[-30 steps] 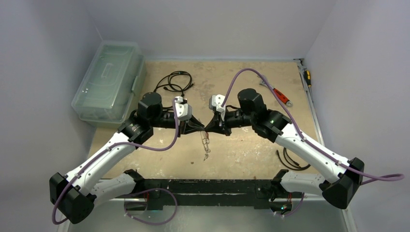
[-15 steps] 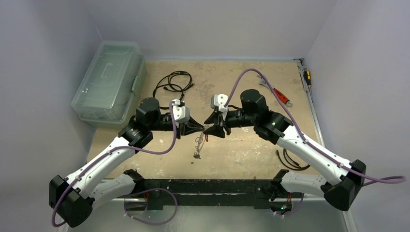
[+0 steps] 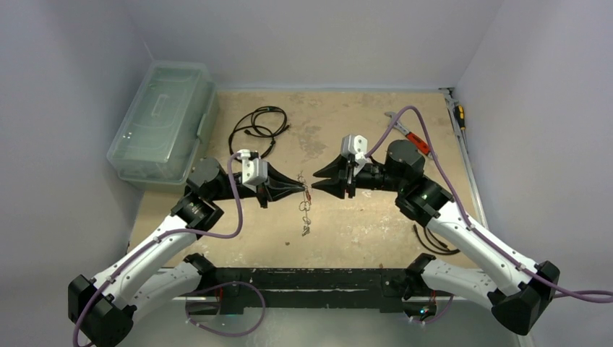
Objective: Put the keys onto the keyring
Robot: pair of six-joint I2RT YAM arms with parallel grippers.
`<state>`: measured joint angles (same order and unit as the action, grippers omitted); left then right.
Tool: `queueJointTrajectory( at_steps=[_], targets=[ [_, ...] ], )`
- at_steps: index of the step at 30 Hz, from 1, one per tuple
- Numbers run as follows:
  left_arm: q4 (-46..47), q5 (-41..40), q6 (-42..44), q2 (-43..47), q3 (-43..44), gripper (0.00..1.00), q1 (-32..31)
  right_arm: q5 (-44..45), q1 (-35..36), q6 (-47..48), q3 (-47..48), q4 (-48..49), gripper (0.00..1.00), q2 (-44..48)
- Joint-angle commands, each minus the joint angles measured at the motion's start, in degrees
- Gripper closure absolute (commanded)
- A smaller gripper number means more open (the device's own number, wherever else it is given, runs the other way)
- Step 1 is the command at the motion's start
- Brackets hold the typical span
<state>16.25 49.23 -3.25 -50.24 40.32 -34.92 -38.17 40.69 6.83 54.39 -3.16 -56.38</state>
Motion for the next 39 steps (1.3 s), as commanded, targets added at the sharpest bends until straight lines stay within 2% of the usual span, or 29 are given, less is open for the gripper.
queueJointTrajectory(
  at_steps=[1,14,18,23,28,30,32,34,39],
  targets=[
    [6.24,0.25,-2.81,0.97,-0.48,1.0,-0.06,-3.46,-0.77,-3.03,-0.56,5.37,0.67,0.09],
    [5.88,-0.53,-2.57,1.46,-0.5,1.0,-0.06,-8.58,-0.82,-4.28,-0.5,5.55,0.68,-2.29],
    [5.85,-0.59,-2.64,1.61,-0.49,1.0,-0.06,-8.03,-0.87,-4.11,-0.9,4.95,0.77,-2.45],
    [5.99,-0.72,-2.67,1.69,-0.55,1.0,-0.04,-6.96,-1.05,-3.6,-1.01,3.55,0.8,-2.17],
    [6.06,-0.88,-2.76,1.81,-0.58,1.0,-0.06,-7.15,-1.14,-3.58,-0.87,3.33,0.88,-2.14],
    [6.07,-0.89,-2.76,1.81,-0.59,1.0,-0.06,-7.18,-1.22,-3.58,-0.72,1.82,0.86,-2.4],
    [6.13,-0.98,-2.73,1.79,-0.57,1.0,-0.06,-7.22,-1.24,-3.58,-0.69,1.16,0.78,-2.5],
    [6.16,-0.94,-2.75,1.81,-0.58,1.0,-0.02,-7.46,-1.22,-3.58,-0.84,1.14,0.75,-2.61],
    [6.16,-0.89,-2.74,1.81,-0.53,1.0,-0.06,-7.48,-1.23,-3.58,-0.91,1.36,0.85,-2.96]
  ],
)
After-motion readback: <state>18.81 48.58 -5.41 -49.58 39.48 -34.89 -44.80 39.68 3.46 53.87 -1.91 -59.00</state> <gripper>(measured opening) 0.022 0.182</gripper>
